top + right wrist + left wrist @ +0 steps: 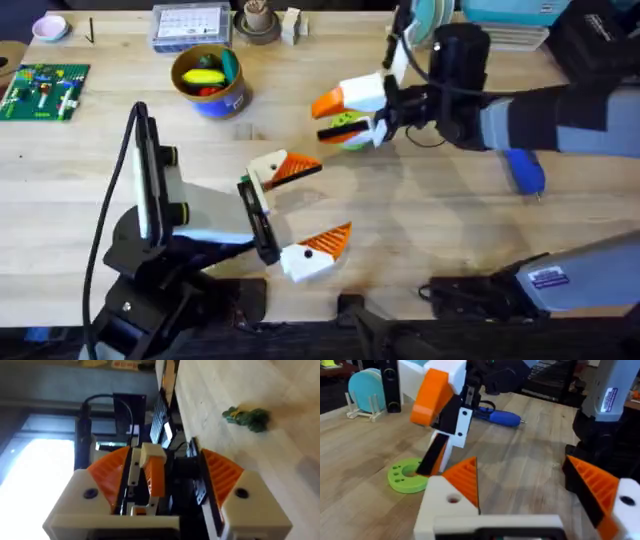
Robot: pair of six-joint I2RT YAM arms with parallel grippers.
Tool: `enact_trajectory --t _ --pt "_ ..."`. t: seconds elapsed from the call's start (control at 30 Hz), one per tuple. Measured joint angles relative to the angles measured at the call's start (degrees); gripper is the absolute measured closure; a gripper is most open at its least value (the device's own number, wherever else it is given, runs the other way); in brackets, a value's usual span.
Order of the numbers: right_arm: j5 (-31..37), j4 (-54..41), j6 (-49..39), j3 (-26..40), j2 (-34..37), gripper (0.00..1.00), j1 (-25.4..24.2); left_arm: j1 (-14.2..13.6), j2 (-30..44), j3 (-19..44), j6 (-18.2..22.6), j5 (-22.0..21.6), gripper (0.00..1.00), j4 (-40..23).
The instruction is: Pick up the gripper from the table and insert it into the empty holder that is missing its gripper. Then pick up a screw, insert it into the mounting hole, and use the screwdriver to tighten it. Finally, clean up the table by picking up the vegetable and placing it into the bucket.
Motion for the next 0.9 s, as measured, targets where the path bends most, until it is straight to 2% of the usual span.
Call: enact_trajectory --t 0.2,0.37,0.47,0.73,0.77,0.8,0.9 --pt "4.78 0.94 -4.34 0.00 -0.01 0.167 -6.49 0.00 0.00 0.00 0.00 0.00 0.007 -0.01" --pt "10.30 0.38 -8.17 0.59 -0.89 0.165 -7.56 0.00 0.00 0.00 0.00 0.02 0.008 -0.02" --pt "13.92 -3.56 -11.40 3.10 -2.67 0.165 -7.53 0.00 0.01 0.00 0.00 0.08 0.009 -0.02" --pt "28.63 -35.78 -30.26 13.42 -11.27 0.163 -7.51 0.00 0.00 0.00 0.00 0.17 0.008 -0.04" --pt "30.45 -39.59 -33.31 14.69 -12.53 0.163 -7.51 0.00 0.00 0.00 0.00 0.17 0.008 -0.03" --pt "35.70 -51.00 -41.88 17.76 -16.40 0.163 -7.32 0.00 0.00 0.00 0.00 0.17 0.008 -0.03" --pt "42.90 -61.92 -49.63 19.56 -20.72 0.162 -6.08 0.00 0.01 0.00 0.01 0.17 0.008 -0.04"
